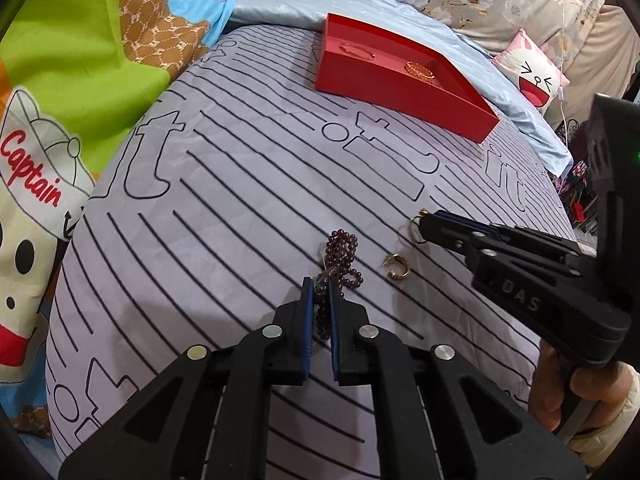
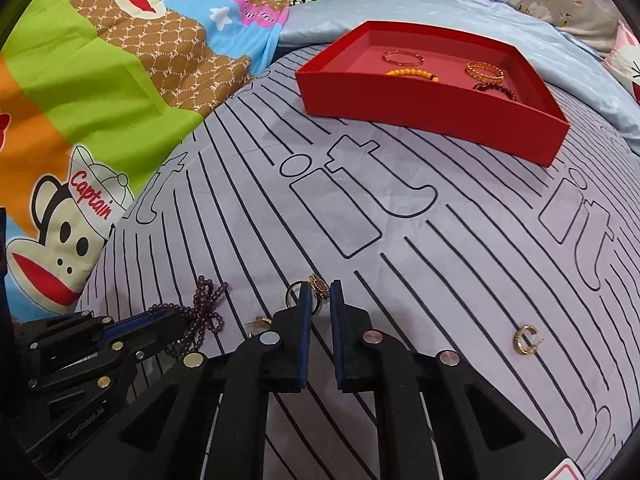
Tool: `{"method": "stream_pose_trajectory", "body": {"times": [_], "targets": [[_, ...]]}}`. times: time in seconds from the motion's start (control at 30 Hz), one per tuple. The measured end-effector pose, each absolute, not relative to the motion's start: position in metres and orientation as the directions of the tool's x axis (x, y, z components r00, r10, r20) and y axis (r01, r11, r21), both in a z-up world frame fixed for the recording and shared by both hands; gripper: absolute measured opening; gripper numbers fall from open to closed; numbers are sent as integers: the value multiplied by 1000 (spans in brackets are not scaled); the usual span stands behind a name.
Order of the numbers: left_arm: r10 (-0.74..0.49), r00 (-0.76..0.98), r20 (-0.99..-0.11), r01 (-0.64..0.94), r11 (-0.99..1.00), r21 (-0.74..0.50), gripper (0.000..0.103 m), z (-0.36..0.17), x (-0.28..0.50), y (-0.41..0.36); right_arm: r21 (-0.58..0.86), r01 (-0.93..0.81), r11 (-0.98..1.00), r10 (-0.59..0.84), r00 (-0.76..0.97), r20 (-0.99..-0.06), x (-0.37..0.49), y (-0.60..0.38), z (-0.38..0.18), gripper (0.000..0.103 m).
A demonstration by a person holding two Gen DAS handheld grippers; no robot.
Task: Organize jewelry
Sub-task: 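Carry the necklace and the gold ring into the red tray with both tools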
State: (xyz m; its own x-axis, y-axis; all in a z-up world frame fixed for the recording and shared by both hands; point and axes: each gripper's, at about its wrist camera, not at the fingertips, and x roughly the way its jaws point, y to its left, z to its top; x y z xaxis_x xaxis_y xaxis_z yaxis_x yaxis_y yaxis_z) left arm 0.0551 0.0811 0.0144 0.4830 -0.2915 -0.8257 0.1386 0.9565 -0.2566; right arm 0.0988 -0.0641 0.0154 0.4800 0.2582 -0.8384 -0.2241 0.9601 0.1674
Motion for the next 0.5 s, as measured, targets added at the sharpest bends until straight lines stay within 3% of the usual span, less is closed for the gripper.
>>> {"method": "stream_pose_trajectory", "body": {"times": [0.5], "targets": [[-332,503,-798,219,942,-254,7,33,83,47,199,-130,971,238,529,-815,99,-111,36,9]]}}
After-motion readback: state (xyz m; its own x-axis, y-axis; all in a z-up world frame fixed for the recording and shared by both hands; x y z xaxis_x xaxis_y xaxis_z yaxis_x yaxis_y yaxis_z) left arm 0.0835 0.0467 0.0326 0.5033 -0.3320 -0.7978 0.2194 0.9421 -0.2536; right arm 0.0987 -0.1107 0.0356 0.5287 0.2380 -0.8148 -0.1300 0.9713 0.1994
